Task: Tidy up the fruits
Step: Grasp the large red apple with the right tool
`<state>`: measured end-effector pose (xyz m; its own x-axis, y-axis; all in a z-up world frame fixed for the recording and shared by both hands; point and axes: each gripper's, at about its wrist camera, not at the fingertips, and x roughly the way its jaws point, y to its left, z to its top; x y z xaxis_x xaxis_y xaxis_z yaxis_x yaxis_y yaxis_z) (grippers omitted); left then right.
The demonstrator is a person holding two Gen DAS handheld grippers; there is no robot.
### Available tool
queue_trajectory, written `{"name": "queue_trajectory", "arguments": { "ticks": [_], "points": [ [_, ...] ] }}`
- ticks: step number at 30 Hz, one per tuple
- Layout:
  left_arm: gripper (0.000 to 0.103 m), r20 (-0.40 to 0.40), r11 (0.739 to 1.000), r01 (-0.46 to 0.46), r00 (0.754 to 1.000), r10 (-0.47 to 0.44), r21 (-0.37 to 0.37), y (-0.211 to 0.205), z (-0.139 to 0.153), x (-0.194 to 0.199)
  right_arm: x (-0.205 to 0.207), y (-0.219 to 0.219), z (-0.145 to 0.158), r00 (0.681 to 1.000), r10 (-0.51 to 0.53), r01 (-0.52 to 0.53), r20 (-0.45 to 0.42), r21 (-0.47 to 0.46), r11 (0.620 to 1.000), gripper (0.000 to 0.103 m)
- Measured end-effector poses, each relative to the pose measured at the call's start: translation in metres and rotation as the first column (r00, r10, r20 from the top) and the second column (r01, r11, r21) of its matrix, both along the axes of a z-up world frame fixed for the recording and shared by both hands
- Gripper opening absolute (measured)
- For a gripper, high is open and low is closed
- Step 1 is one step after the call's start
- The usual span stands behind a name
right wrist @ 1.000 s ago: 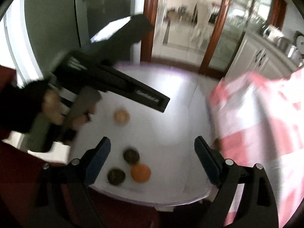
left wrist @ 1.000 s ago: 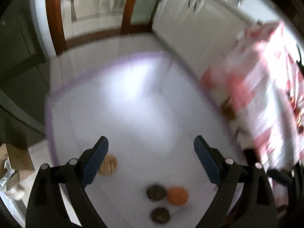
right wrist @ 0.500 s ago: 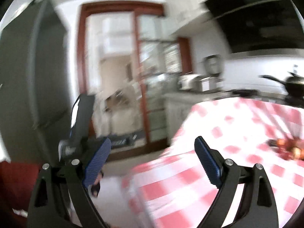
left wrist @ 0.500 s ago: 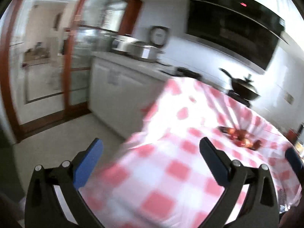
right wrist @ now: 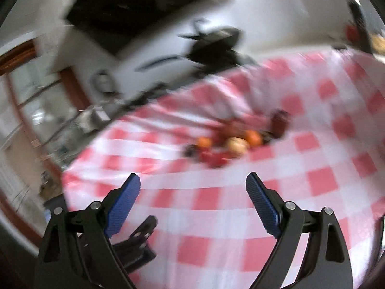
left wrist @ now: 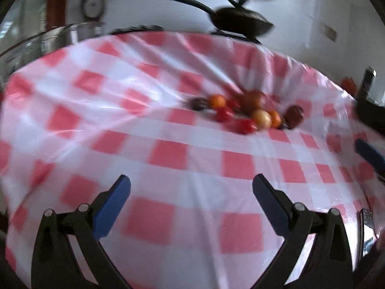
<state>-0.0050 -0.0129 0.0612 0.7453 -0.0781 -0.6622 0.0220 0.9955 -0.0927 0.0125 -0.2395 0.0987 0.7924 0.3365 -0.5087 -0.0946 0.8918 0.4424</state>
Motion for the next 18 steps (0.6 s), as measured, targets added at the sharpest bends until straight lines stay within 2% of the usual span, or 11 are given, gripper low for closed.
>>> {"name": "queue_trajectory", "arguments": {
  "ticks": [5,9,13,15,18],
  "points": [
    [0.102,-0.017,0.995,0.065,0.998,-0.067,-0.078,-0.021,-0.017,0.015,0.044,-0.026,-0.031,0.99,-0.099,0.091,-0.103,-0.078,0.993,0.087],
    [0.102,-0.026,0.99,0.081,0.996,-0.084,-0.113,-0.017,-0.029,0.018,0.07,-0.049,-0.051,0.969,-0.184,0.163,-0.165,-0.132,0.978,0.087],
    [0.102,-0.028,0.97,0.068,0.997,-0.076,-0.232,0.001,-0.033,0.021,0.096,-0.071,-0.075,0.935,-0.282,0.244,-0.214,-0.185,0.952,0.087],
    [0.102,-0.031,0.961,0.057,0.997,-0.068,-0.269,0.007,-0.036,0.021,0.1,-0.075,-0.081,0.93,-0.293,0.25,-0.222,-0.203,0.947,0.087],
    [0.102,-0.009,0.958,0.08,0.996,-0.086,-0.274,0.006,-0.035,0.019,0.11,-0.092,-0.091,0.923,-0.304,0.27,-0.237,-0.166,0.948,0.087]
  ]
}}
